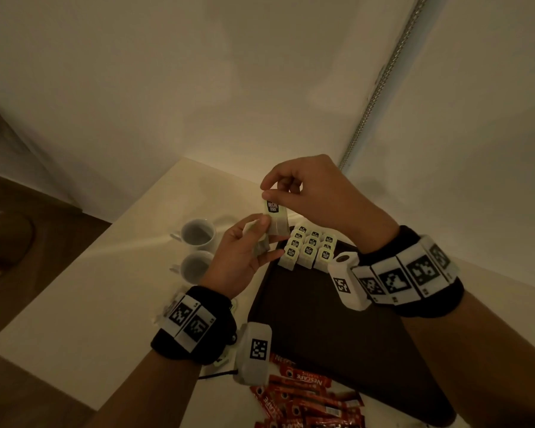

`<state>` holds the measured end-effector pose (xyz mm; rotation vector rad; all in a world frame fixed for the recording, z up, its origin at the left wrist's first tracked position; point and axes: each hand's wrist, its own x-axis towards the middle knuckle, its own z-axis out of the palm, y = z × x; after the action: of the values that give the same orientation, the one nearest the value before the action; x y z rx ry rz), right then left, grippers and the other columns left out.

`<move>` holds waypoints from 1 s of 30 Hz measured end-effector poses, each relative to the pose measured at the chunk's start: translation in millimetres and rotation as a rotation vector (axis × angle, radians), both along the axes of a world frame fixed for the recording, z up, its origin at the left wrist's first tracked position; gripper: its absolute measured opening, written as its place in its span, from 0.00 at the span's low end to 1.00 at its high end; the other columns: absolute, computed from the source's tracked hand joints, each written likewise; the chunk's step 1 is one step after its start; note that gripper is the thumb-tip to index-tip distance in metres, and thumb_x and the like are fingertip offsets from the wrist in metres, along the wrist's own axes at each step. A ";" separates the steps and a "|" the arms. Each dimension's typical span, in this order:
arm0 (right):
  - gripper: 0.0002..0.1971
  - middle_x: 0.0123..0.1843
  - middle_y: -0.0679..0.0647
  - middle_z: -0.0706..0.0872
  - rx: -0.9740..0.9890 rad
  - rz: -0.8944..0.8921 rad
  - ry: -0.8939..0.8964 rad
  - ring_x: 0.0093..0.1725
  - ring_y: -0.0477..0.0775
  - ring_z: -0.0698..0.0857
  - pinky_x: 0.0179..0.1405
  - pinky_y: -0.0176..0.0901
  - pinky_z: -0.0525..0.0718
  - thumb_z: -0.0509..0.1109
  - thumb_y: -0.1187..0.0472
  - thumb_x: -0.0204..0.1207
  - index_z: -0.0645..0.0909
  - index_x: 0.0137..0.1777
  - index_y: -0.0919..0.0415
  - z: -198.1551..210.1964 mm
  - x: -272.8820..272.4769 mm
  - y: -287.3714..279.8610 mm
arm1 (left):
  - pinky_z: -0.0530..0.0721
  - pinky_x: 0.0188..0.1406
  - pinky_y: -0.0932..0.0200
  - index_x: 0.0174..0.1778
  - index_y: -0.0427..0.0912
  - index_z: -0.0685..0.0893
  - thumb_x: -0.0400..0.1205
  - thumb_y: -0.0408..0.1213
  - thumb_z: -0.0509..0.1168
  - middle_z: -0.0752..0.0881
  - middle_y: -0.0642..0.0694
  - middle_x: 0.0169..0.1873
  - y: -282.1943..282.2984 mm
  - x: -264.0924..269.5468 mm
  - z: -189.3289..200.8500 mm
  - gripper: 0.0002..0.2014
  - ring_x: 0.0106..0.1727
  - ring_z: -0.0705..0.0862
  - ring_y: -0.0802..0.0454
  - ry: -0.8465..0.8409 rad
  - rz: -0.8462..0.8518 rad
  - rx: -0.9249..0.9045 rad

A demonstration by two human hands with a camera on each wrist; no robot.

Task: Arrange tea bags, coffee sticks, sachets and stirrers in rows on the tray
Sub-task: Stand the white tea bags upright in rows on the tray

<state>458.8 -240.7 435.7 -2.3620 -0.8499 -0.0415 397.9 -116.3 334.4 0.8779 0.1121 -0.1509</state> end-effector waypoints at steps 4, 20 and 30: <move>0.06 0.31 0.47 0.82 0.023 -0.006 0.026 0.31 0.41 0.78 0.34 0.27 0.74 0.74 0.57 0.74 0.88 0.47 0.57 1.8 -1.7 -0.5 | 0.86 0.31 0.62 0.40 0.48 0.84 0.74 0.44 0.65 0.90 0.49 0.40 -1.1 -1.1 1.5 0.05 0.43 0.89 0.51 0.008 -0.002 -0.034; 0.03 0.35 0.47 0.87 0.266 -0.103 0.124 0.32 0.44 0.82 0.34 0.30 0.78 0.72 0.59 0.76 0.85 0.41 0.55 -21.1 3.3 -21.8 | 0.85 0.36 0.64 0.51 0.42 0.82 0.73 0.40 0.67 0.90 0.49 0.43 -11.8 4.2 -6.4 0.12 0.42 0.88 0.55 -0.023 0.020 0.038; 0.08 0.51 0.56 0.88 0.003 -0.316 0.308 0.39 0.33 0.81 0.43 0.19 0.74 0.70 0.66 0.77 0.85 0.55 0.63 -114.8 14.0 -76.1 | 0.88 0.37 0.60 0.54 0.42 0.82 0.87 0.56 0.45 0.91 0.45 0.45 10.5 19.1 -15.6 0.26 0.42 0.90 0.49 0.155 0.083 -0.055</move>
<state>472.8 -316.8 320.9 -2.3948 -0.3272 0.1871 417.0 -105.8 318.8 0.8048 0.2871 -0.1434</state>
